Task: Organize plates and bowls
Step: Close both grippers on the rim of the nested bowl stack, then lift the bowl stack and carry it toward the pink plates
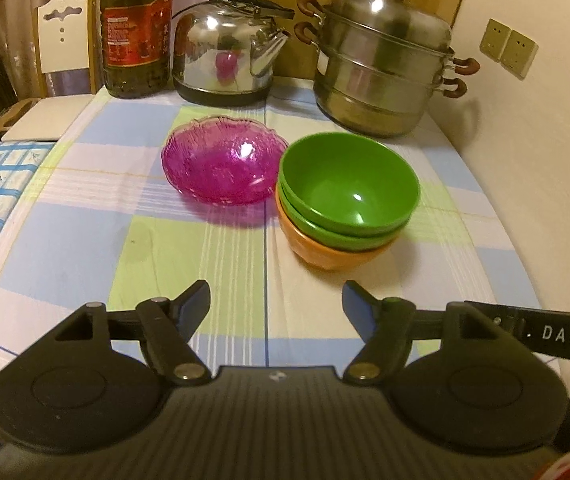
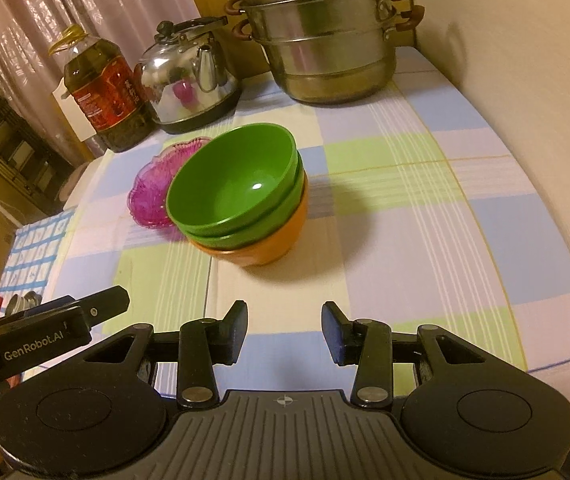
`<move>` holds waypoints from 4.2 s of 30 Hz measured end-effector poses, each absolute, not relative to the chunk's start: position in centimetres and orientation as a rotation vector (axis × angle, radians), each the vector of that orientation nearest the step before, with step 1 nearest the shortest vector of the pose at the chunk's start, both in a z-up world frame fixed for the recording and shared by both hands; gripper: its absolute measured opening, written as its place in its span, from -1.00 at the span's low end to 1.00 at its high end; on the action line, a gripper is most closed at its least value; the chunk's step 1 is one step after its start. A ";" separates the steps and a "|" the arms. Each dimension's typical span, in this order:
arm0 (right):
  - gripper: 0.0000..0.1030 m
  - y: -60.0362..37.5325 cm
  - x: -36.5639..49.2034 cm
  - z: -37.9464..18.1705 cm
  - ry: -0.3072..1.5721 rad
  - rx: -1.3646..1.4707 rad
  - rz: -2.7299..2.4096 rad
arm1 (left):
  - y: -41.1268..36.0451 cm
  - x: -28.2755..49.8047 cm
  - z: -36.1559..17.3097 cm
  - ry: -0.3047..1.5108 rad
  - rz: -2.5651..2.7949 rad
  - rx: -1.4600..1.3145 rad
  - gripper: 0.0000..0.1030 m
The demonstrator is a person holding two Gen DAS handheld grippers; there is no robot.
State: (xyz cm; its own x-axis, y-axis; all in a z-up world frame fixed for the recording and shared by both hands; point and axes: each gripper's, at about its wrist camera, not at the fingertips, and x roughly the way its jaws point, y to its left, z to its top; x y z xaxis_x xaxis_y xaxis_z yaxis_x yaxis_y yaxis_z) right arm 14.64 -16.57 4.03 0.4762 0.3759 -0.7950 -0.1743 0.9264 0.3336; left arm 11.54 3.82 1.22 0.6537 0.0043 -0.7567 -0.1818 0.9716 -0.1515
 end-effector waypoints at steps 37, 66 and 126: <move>0.09 -15.6 28.7 1.5 1.093 0.339 0.320 | 11.4 25.0 -5.4 0.939 0.011 -0.745 0.30; -0.29 -14.5 31.8 -3.6 1.211 0.404 0.316 | 9.6 28.5 -7.7 1.021 -0.013 -0.614 -0.45; -0.37 -11.8 30.1 -4.7 1.270 0.366 0.346 | 10.3 26.7 -6.8 1.048 0.016 -0.554 -0.39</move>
State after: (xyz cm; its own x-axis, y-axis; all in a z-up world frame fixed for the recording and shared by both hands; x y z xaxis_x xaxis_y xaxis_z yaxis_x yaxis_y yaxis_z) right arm 30.12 -11.76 -4.67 0.2605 0.4463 -0.8562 -0.0498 0.8918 0.4497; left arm 26.70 10.30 -6.82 0.5123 -0.2457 -0.8229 -0.2700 0.8636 -0.4259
